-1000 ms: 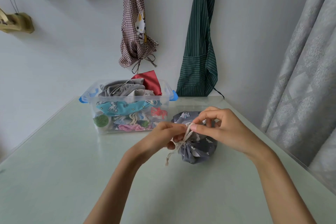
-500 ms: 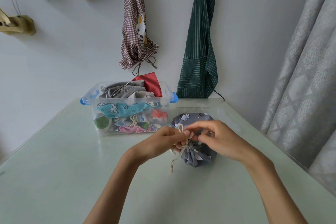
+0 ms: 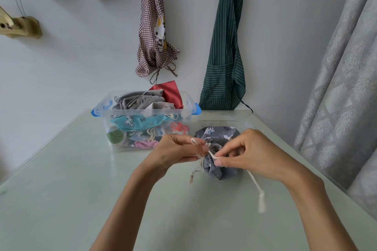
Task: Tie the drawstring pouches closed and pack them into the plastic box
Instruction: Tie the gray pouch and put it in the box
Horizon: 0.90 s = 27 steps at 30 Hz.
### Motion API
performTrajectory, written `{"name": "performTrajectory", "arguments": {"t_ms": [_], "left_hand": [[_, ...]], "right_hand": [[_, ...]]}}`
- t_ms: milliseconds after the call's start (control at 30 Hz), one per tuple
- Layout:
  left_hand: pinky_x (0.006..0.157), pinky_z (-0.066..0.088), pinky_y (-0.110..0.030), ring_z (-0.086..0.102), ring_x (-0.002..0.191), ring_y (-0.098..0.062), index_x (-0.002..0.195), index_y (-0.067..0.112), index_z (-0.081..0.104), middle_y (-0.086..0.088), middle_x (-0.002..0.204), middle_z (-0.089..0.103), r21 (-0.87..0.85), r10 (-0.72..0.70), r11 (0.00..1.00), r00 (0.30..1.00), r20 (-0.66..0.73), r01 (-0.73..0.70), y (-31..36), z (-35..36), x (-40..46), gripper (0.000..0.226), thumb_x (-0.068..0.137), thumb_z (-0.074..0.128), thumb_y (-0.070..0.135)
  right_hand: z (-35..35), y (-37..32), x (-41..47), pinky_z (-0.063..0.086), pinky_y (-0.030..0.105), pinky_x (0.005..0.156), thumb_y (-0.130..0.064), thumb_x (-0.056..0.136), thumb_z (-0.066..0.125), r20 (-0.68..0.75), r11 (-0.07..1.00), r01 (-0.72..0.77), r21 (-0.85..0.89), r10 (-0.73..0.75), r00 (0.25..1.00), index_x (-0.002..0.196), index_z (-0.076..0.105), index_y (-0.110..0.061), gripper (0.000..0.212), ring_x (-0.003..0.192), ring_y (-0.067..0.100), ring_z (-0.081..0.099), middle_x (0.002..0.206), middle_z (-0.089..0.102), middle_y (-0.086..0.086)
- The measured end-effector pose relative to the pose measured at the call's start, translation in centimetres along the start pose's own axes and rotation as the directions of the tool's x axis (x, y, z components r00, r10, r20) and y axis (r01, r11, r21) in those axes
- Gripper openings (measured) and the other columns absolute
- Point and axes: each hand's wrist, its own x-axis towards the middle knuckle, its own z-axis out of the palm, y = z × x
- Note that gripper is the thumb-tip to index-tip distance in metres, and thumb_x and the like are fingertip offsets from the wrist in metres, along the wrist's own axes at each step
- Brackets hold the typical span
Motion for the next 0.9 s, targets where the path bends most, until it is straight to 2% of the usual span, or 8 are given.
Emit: {"name": "performTrajectory", "arguments": {"t_ms": [133,200,300,400,600,700,767,900], "left_hand": [[0.062,0.055,-0.016,0.067,0.062,-0.007,0.065,0.014,0.075,-0.002,0.068,0.073,0.046,-0.001,0.999,1.000,-0.012,0.002,-0.1,-0.3,0.0,0.022,0.072,0.073,-0.007],[0.063,0.055,-0.016,0.067,0.063,-0.007,0.062,0.015,0.074,-0.002,0.067,0.072,0.072,0.027,0.997,1.000,0.004,-0.027,-0.1,-0.3,0.0,0.026,0.072,0.072,-0.009],[0.070,0.056,-0.019,0.065,0.065,-0.010,0.058,0.019,0.073,-0.002,0.066,0.071,0.166,0.107,0.980,0.994,0.005,-0.106,-0.2,-0.4,0.0,0.031,0.072,0.072,-0.009],[0.070,0.052,-0.021,0.063,0.064,-0.010,0.059,0.018,0.072,-0.001,0.064,0.070,0.234,0.181,0.956,0.983,-0.003,-0.175,-0.2,-0.2,-0.1,0.028,0.071,0.073,-0.007],[0.062,0.044,-0.030,0.052,0.061,-0.021,0.062,0.013,0.069,0.001,0.061,0.067,0.304,0.315,0.907,0.949,-0.032,-0.291,-0.7,0.3,-0.1,0.021,0.066,0.072,-0.007],[0.066,0.050,-0.032,0.060,0.062,-0.017,0.064,0.010,0.070,-0.001,0.064,0.069,0.355,0.379,0.871,0.924,-0.048,-0.339,-0.9,0.4,-0.2,0.015,0.063,0.075,-0.005],[0.069,0.054,-0.025,0.066,0.065,-0.011,0.070,0.012,0.072,-0.001,0.068,0.071,0.389,0.434,0.841,0.899,-0.066,-0.377,-1.0,0.5,-0.3,0.018,0.063,0.076,-0.004],[0.071,0.054,-0.016,0.071,0.070,-0.006,0.078,0.018,0.075,0.004,0.073,0.075,0.417,0.514,0.802,0.849,-0.118,-0.428,-1.2,0.1,0.0,0.022,0.069,0.076,-0.001]], "right_hand": [[0.6,0.8,0.4,0.041,0.026,0.060,-0.048,0.080,0.063,-0.006,1.000,-0.005,0.000,0.005,1.000,0.072,0.073,-0.038,0.016,0.055,0.005,0.052,0.067,0.070,-0.006],[1.3,1.5,1.0,0.041,0.023,0.062,-0.036,0.085,0.063,-0.102,1.000,-0.010,0.007,0.010,0.995,0.085,0.071,-0.039,0.009,0.054,0.004,0.048,0.072,0.067,-0.014],[2.8,2.0,1.6,0.037,0.018,0.059,-0.017,0.086,0.065,-0.066,0.990,0.044,0.135,-0.035,0.997,0.100,0.071,-0.036,0.025,0.057,0.008,0.040,0.076,0.057,-0.011],[3.5,2.1,1.8,0.040,0.016,0.065,-0.016,0.082,0.071,-0.114,0.974,0.076,0.215,-0.052,0.992,0.093,0.073,-0.036,0.023,0.064,0.006,0.046,0.075,0.055,-0.012],[3.7,2.1,1.9,0.039,0.017,0.056,-0.014,0.072,0.078,-0.253,0.976,0.122,0.179,-0.074,0.965,0.075,0.071,-0.039,0.026,0.055,0.004,0.045,0.069,0.056,-0.011],[4.4,2.0,2.2,0.043,0.030,0.058,-0.034,0.060,0.073,-0.285,0.980,0.121,0.160,-0.071,0.956,0.067,0.068,-0.032,0.008,0.056,0.007,0.046,0.064,0.053,-0.009],[4.7,2.1,2.3,0.042,0.029,0.057,-0.041,0.054,0.065,-0.308,0.976,0.123,0.179,-0.063,0.949,0.063,0.066,-0.027,0.017,0.057,0.008,0.045,0.061,0.050,-0.009],[4.4,1.9,2.2,0.039,0.017,0.058,-0.018,0.065,0.075,-0.278,0.945,0.168,0.281,-0.088,0.957,0.063,0.067,-0.024,0.010,0.058,0.006,0.045,0.063,0.051,-0.008]]}}
